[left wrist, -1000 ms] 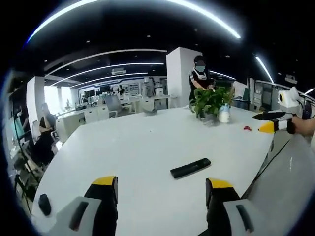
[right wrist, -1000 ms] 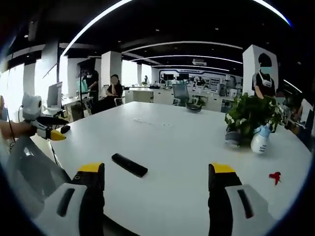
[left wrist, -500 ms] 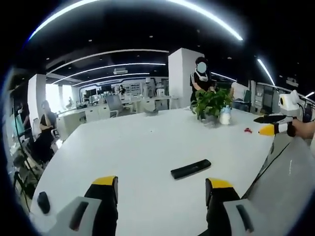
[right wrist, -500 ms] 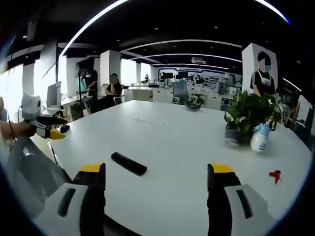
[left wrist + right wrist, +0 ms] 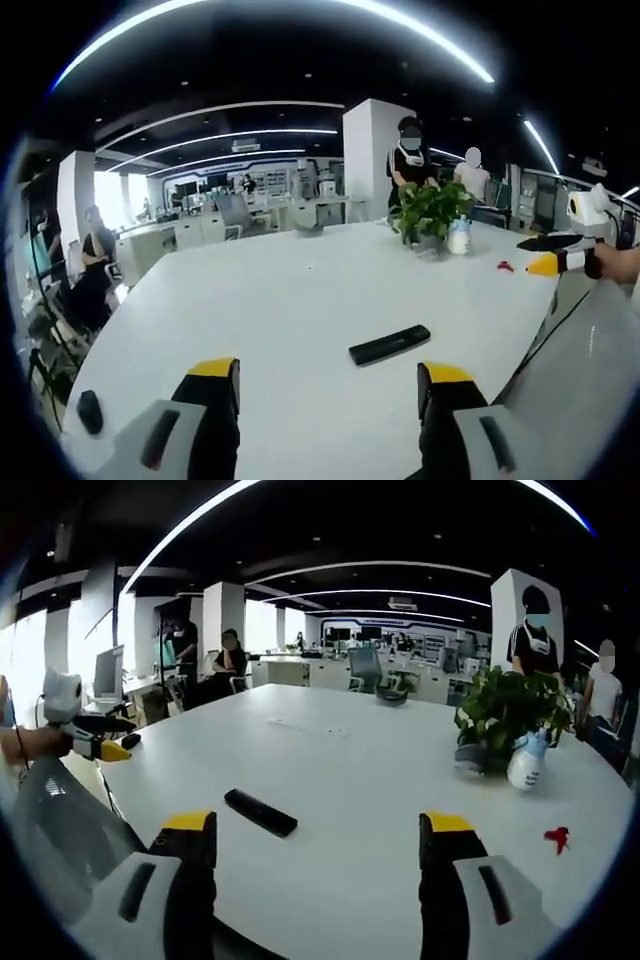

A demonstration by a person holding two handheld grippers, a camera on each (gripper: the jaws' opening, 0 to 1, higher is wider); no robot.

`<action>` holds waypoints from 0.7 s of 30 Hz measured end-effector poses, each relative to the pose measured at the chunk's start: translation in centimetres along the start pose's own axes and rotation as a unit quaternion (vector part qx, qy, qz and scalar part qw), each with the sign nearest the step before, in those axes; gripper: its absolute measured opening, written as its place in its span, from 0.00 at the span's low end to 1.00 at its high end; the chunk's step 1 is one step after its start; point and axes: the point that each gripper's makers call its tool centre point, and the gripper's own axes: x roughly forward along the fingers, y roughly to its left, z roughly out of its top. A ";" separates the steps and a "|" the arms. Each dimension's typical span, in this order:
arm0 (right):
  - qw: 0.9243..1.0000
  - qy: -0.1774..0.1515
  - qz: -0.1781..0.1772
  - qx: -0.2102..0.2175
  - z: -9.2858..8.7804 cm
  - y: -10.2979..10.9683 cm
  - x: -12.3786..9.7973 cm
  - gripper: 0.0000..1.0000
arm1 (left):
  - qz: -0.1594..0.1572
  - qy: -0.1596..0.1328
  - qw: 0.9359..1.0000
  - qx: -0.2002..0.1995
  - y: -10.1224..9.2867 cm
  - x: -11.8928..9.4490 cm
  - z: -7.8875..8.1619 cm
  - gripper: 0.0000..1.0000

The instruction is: Press the specified remote control buttons in sequence, fully releasing each button before pressing the next.

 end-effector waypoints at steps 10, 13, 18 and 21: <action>1.000 -0.003 -0.005 0.005 0.1 -0.3 -0.1 0.85 | 0.002 -0.003 1.000 -0.005 0.2 -0.1 0.1 0.75; 1.000 -0.003 -0.004 0.004 0.1 -0.2 -0.1 0.85 | 0.001 -0.003 1.000 -0.003 0.1 -0.1 0.0 0.75; 1.000 -0.001 -0.002 0.002 0.0 -0.2 -0.1 0.85 | 0.002 -0.003 1.000 -0.001 0.1 -0.1 0.1 0.75; 1.000 0.000 -0.001 0.001 -0.1 -0.2 -0.1 0.85 | 0.003 -0.004 1.000 -0.003 0.0 -0.2 0.2 0.75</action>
